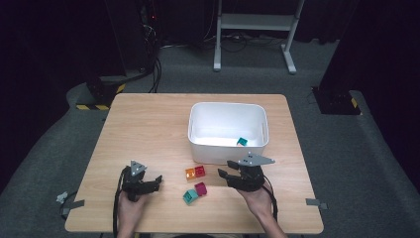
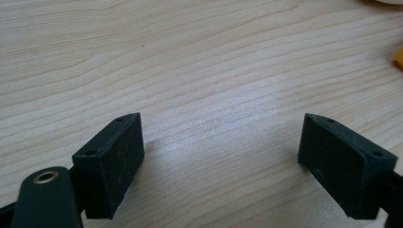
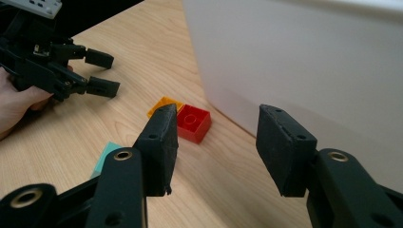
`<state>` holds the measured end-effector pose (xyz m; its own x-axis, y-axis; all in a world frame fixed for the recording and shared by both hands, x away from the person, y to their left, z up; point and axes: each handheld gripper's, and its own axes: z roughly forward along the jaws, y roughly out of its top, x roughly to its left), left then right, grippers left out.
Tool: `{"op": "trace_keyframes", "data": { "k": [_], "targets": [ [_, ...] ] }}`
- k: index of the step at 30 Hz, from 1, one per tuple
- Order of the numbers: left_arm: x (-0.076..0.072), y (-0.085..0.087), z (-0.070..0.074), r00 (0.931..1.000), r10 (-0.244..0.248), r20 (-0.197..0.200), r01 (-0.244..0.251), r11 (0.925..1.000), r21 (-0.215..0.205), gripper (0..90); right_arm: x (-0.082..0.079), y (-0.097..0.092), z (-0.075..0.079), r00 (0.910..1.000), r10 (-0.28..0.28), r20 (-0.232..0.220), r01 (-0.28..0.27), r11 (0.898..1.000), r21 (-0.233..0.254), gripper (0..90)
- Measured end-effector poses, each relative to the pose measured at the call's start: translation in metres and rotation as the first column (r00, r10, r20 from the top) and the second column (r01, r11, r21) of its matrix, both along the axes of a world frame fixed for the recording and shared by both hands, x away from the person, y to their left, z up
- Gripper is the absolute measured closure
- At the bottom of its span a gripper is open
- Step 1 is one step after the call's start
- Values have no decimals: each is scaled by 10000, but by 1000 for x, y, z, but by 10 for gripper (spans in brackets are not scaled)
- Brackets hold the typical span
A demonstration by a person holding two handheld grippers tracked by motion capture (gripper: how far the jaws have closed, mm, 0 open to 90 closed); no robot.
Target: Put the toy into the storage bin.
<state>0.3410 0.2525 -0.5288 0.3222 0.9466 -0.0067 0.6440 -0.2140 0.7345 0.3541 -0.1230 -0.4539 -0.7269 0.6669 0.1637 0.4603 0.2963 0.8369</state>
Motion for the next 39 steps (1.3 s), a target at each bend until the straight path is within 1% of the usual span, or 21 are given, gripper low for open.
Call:
{"op": "trace_keyframes", "data": {
  "k": [2, 6, 8, 10, 14, 16, 20, 21, 24, 27, 28, 35, 39],
  "targets": [
    [0, 0, 0, 10000, -6, -7, 6, 10000, -3, 155, -1, 2, -4, 10000, 18, -88, -18, 10000, 38, 496],
    [0, 0, 0, 10000, -3, -6, 3, 10000, -5, 155, -2, 3, -11, 10000, 75, -36, -75, 9999, -70, 501],
    [0, 0, 0, 10000, -3, -5, 3, 10000, -6, 155, -2, 2, -15, 9998, -22, -205, 23, 10000, 40, 502],
    [0, 0, 0, 10000, -8, -4, 8, 10000, -2, 155, -3, 2, -17, 9996, -28, -291, 29, 10000, 49, 501],
    [0, 0, 0, 10000, -13, -12, 13, 10000, 6, 155, -5, 4, -23, 9997, -50, -258, 47, 9999, -137, 504],
    [0, 0, 0, 10000, -4, -8, 4, 10000, -3, 155, -6, 6, -26, 9993, -39, -360, 36, 10000, -77, 505],
    [0, 0, 0, 10000, -3, -9, 3, 10000, -3, 155, -10, 12, -31, 9997, 127, -206, -135, 9991, -406, 507],
    [0, 0, 0, 10000, -6, -17, 6, 10000, -3, 155, -10, 12, -32, 9997, 142, -216, -150, 9991, -403, 507],
    [0, 0, 0, 10000, 2, -18, -2, 10000, -9, 155, -11, 14, -37, 9990, 195, -399, -210, 9991, -363, 509],
    [0, 0, 0, 10000, 3, -18, -3, 10000, -7, 155, -12, 16, -42, 9983, 271, -517, -301, 9978, -590, 509],
    [0, 0, 0, 10000, -1, -16, 1, 10000, -8, 156, -12, 16, -42, 9982, 287, -529, -323, 9971, -686, 509],
    [0, 0, 0, 10000, -3, -15, 3, 10000, -11, 155, -15, 19, -43, 9979, 413, -490, -448, 9963, -734, 509],
    [0, 0, 0, 10000, -7, -15, 7, 10000, -11, 156, -18, 20, -42, 9978, 386, -537, -421, 9970, -646, 509]
  ]
}}
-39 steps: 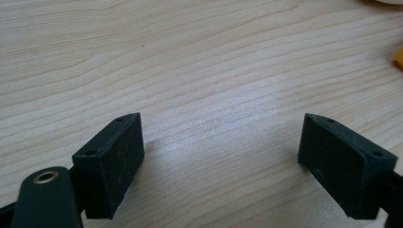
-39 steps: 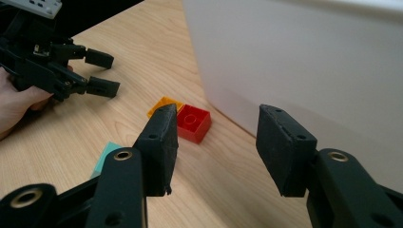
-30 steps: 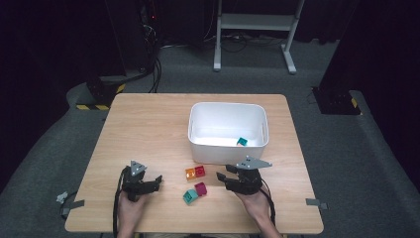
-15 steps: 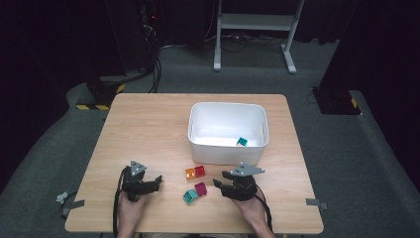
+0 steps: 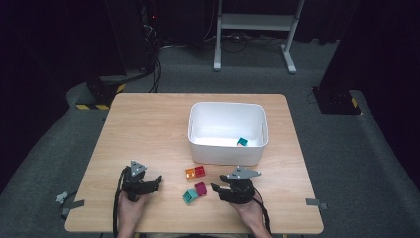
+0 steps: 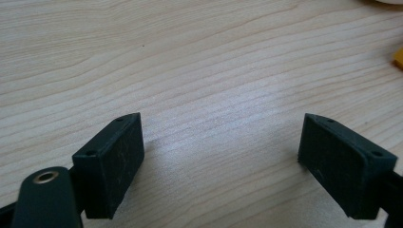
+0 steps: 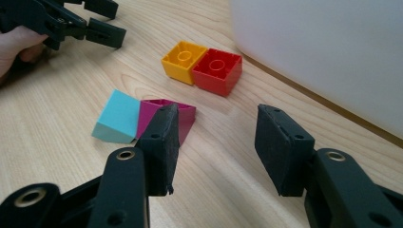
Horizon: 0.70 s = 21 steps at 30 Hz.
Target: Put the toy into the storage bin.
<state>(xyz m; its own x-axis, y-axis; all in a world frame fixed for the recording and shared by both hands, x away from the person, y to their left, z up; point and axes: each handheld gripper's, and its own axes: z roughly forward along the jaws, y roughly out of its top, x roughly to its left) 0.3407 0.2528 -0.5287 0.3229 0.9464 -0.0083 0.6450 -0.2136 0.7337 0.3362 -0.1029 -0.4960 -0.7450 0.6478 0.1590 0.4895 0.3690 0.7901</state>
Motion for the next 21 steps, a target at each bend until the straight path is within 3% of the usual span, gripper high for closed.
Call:
{"op": "trace_keyframes", "data": {
  "k": [10, 21],
  "targets": [
    [0, 0, 0, 10000, -5, 6, 5, 10000, -12, 156, -2, 11, -9, 9996, 257, -123, -260, 9994, -242, 506],
    [0, 0, 0, 10000, -13, 6, 13, 10000, -18, 155, 2, 43, -10, 9974, 670, -246, -675, 9976, -166, 488]
  ]
}}
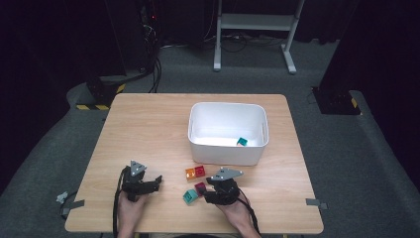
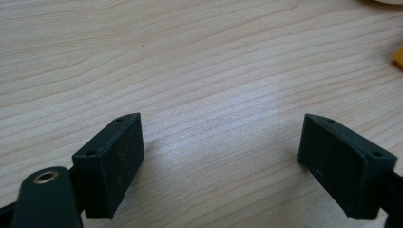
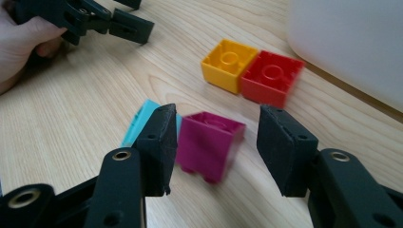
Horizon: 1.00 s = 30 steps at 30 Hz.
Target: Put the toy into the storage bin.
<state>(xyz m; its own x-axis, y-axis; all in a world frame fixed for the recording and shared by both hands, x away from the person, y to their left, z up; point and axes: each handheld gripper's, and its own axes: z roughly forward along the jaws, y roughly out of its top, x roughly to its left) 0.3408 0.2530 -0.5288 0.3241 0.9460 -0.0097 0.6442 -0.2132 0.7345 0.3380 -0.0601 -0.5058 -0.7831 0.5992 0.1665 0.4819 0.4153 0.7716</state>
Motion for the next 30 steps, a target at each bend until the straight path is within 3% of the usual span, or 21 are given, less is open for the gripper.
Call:
{"op": "trace_keyframes", "data": {
  "k": [12, 24, 30],
  "targets": [
    [0, 0, 0, 10000, 5, -12, -5, 10000, 23, 155, 9, 14, -15, 9973, -2, -731, -2, 10000, -62, 493],
    [0, 0, 0, 10000, 5, -3, -5, 10000, 29, 156, 9, 13, -15, 9976, -306, -626, 267, 9977, -627, 540],
    [0, 0, 0, 10000, 4, -5, -4, 10000, 28, 155, 7, 12, -14, 9991, -360, -244, 338, 9959, -837, 570]
  ]
}}
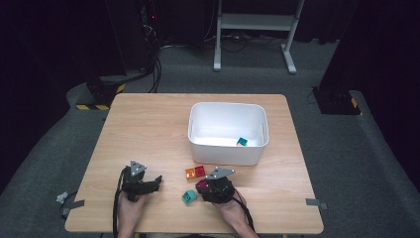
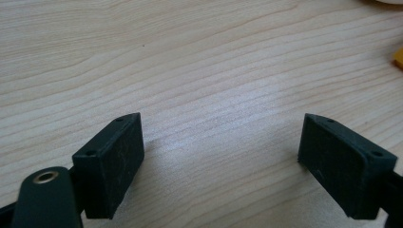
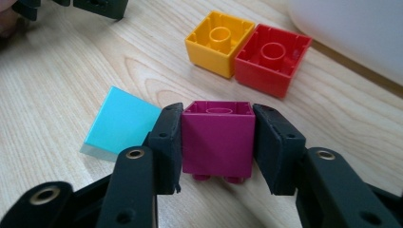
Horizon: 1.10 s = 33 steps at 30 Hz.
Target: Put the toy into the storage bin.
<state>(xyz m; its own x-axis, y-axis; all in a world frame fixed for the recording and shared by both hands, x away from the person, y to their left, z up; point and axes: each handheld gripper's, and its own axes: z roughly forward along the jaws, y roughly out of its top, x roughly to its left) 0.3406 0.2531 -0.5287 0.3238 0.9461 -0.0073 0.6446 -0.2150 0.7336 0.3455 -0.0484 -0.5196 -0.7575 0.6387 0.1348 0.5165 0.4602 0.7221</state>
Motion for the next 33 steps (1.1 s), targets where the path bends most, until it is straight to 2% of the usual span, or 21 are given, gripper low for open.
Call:
{"op": "trace_keyframes", "data": {
  "k": [9, 22, 33],
  "targets": [
    [0, 0, 0, 10000, -3, -1, 3, 10000, -1, 155, -2, -1, 2, 9994, 48, 333, -42, 9998, -203, 589],
    [0, 0, 0, 10000, -5, 0, 5, 10000, -5, 156, -2, -5, 4, 9996, -16, 265, 21, 9998, -183, 591],
    [0, 0, 0, 10000, -3, -1, 3, 10000, -3, 155, -2, -13, 12, 9990, -11, 449, 16, 9999, -117, 591]
  ]
}}
